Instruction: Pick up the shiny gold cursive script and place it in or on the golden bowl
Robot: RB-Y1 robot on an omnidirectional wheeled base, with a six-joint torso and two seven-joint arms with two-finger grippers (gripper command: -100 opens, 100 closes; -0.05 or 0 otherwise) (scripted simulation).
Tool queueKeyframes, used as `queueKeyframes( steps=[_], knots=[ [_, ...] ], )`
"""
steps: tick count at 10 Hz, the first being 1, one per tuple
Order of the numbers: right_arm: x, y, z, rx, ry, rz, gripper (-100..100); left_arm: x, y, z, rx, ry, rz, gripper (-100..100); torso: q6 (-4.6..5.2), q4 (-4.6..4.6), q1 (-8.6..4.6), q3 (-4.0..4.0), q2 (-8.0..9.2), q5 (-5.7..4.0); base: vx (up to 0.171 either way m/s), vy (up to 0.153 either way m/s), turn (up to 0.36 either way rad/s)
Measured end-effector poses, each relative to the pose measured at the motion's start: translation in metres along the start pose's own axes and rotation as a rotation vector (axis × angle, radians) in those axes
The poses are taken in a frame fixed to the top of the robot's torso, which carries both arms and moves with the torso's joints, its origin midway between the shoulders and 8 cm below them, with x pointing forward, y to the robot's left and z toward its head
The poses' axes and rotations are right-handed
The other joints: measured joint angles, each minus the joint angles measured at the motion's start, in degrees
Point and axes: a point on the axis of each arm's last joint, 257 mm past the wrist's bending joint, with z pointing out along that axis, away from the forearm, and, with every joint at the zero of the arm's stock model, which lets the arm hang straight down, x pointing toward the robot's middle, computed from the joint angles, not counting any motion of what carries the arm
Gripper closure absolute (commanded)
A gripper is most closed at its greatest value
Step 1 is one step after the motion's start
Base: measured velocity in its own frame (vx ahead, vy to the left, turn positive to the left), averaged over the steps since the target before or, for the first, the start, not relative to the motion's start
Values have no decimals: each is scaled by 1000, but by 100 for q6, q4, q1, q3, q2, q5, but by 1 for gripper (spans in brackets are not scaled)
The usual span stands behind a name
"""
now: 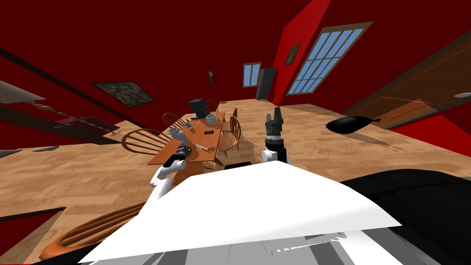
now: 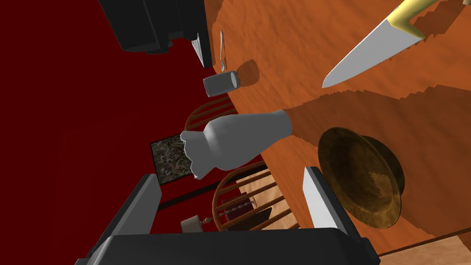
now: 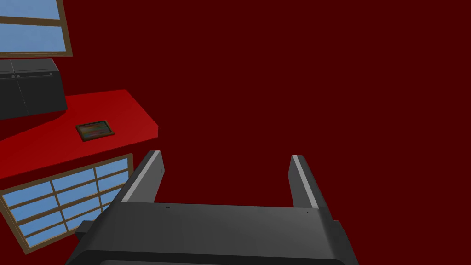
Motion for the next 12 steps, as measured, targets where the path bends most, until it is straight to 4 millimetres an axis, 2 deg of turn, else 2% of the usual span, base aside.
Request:
queueKeyframes(
  steps=[3,7,12],
  knots=[
    [0,0,0,0,0,0,0,-24,36,7,-123,-45,9,-100,1,-1,-3,-2,-4,-1,53,-71,-40],
    [0,0,0,0,0,0,0,-55,80,5,-282,-98,18,-100,3,-2,0,-7,-12,0,67,-67,-65],
    [0,0,0,0,0,0,0,-89,141,-13,-486,-159,27,-100,-1,-1,6,-1,-1,1,56,-57,-83]
  ],
)
